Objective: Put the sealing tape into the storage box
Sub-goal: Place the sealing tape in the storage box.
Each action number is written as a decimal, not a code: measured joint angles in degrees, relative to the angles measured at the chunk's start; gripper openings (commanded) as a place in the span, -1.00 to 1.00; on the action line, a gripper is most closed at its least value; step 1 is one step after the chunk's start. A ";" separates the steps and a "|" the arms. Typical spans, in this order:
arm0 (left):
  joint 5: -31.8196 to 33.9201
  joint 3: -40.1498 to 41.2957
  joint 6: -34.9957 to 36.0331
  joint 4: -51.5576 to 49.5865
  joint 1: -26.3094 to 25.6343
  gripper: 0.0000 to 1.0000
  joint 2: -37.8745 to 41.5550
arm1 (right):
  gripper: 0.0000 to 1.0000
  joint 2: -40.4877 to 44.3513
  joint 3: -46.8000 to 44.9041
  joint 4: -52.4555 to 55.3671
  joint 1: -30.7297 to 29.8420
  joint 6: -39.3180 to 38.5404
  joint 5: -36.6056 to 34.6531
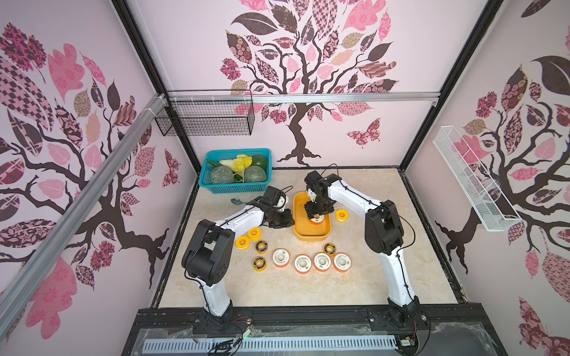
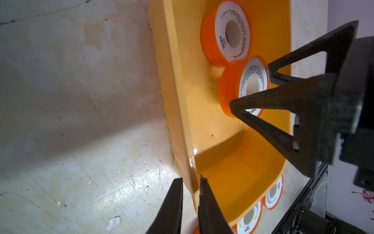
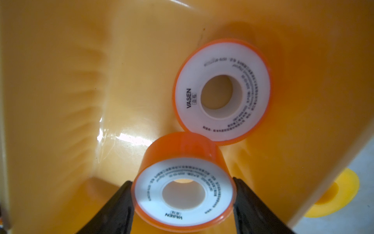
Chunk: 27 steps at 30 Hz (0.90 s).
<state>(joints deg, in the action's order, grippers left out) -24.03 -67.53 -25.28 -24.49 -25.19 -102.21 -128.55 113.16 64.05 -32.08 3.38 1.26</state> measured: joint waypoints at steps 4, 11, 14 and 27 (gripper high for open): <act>0.09 -0.26 0.02 -0.22 0.00 -0.61 -0.02 | 0.46 0.76 -0.07 0.26 0.00 -0.63 1.11; 0.50 -0.63 0.04 -0.28 0.02 -0.60 -0.07 | 0.46 2.80 -0.76 1.07 -0.02 -1.79 2.38; 0.63 -0.63 0.04 -0.28 0.02 -0.61 -0.07 | 0.46 3.10 -1.22 1.36 -0.02 -2.54 3.17; 0.61 -0.66 0.09 -0.24 -0.04 -0.61 -0.72 | 0.46 2.91 -1.42 4.72 -0.81 -4.81 4.02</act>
<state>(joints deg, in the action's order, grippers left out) -23.42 -68.18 -25.19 -24.73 -25.23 -102.94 -125.64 111.74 68.77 -32.88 -1.43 5.28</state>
